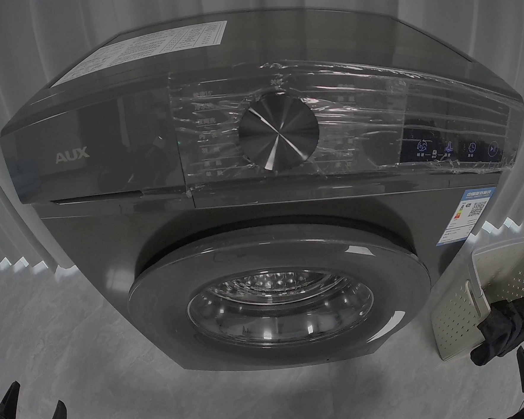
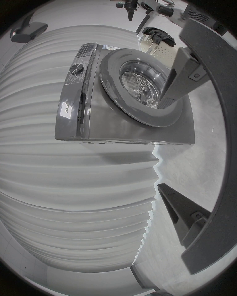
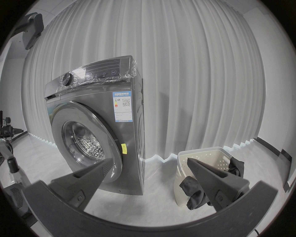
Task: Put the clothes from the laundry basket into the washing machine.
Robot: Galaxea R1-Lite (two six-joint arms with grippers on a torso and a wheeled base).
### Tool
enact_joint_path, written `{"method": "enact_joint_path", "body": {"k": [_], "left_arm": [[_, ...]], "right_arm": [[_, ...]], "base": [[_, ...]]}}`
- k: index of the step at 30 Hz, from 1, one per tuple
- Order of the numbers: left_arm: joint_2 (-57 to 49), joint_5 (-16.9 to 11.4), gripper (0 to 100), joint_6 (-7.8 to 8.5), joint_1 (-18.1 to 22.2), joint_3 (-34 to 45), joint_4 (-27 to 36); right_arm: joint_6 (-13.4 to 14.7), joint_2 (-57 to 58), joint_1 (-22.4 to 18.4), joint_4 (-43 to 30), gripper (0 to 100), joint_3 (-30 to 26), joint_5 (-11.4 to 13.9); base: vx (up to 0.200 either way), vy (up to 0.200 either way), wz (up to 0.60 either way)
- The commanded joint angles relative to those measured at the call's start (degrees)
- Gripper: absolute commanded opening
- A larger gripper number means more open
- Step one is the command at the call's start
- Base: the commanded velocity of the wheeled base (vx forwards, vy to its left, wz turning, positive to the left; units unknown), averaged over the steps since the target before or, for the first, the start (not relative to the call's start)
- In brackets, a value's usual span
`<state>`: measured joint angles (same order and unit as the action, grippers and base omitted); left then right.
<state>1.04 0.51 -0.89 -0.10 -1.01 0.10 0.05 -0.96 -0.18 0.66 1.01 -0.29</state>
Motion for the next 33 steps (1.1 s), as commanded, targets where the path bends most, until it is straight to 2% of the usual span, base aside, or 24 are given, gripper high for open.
{"method": "enact_joint_path", "body": {"k": [1,6,8,12,13,15,17,18,21,23,24,26,27,30,33], "left_arm": [[-1.0,0.0,100,0.01,0.0,0.9,0.0],[-1.0,0.0,100,-0.25,0.0,0.9,0.0],[-1.0,0.1,100,-0.08,0.0,0.9,0.0],[-1.0,0.1,100,0.19,0.0,0.9,0.0],[-1.0,0.1,100,0.19,0.0,0.9,0.0],[-1.0,0.1,100,0.19,0.0,0.9,0.0],[-1.0,0.2,100,0.27,0.0,0.9,0.0],[-1.0,0.2,100,0.27,0.0,0.9,0.0],[-1.0,0.1,100,0.19,0.0,0.9,0.0],[-1.0,0.1,100,0.19,0.0,0.9,0.0],[-1.0,0.1,100,0.19,0.0,0.9,0.0],[-1.0,0.1,100,0.19,0.0,0.9,0.0],[-1.0,0.1,100,0.19,0.0,0.9,0.0],[-1.0,0.0,100,0.19,0.0,0.9,0.0],[-1.0,0.0,100,0.19,0.0,0.9,0.0]], "right_arm": [[-0.3,1.0,0.1,-0.1,100,-1.0,0.6],[-0.7,1.0,0.0,-0.1,100,-1.0,0.6],[-0.7,1.0,0.0,0.0,100,-1.0,0.7],[-0.3,1.0,-0.1,1.2,100,-0.9,1.0],[0.0,1.0,0.0,2.4,100,0.8,1.2],[0.5,1.0,0.4,3.7,100,8.7,2.1],[0.5,-2.1,1.7,1.8,100,13.8,5.5],[0.5,-4.5,2.7,-0.3,100,14.9,8.3],[0.4,-10.8,4.0,-4.3,100,14.5,14.3],[0.1,-15.1,5.1,-3.9,100,13.2,19.2],[0.1,-17.5,6.2,-3.7,100,13.1,22.8],[0.0,-22.0,7.1,-3.0,100,13.8,26.6],[0.0,-24.8,7.4,-2.4,100,14.5,27.6],[-0.2,-29.2,7.7,-1.2,100,15.4,28.1],[-1.1,-38.0,11.9,2.1,100,16.5,28.3]], "base": [[0.0,0.0,0.0],[0.04,0.0,0.0],[0.2,0.0,0.0],[0.0,0.0,0.0],[0.0,0.0,0.0],[0.0,0.0,0.0],[0.0,0.0,0.0],[0.0,0.0,0.0],[0.0,0.0,0.0],[0.0,0.0,0.0],[0.0,0.0,0.0],[0.0,0.0,0.0],[0.0,0.0,0.0],[0.0,0.0,0.0],[0.0,0.0,0.0]]}}
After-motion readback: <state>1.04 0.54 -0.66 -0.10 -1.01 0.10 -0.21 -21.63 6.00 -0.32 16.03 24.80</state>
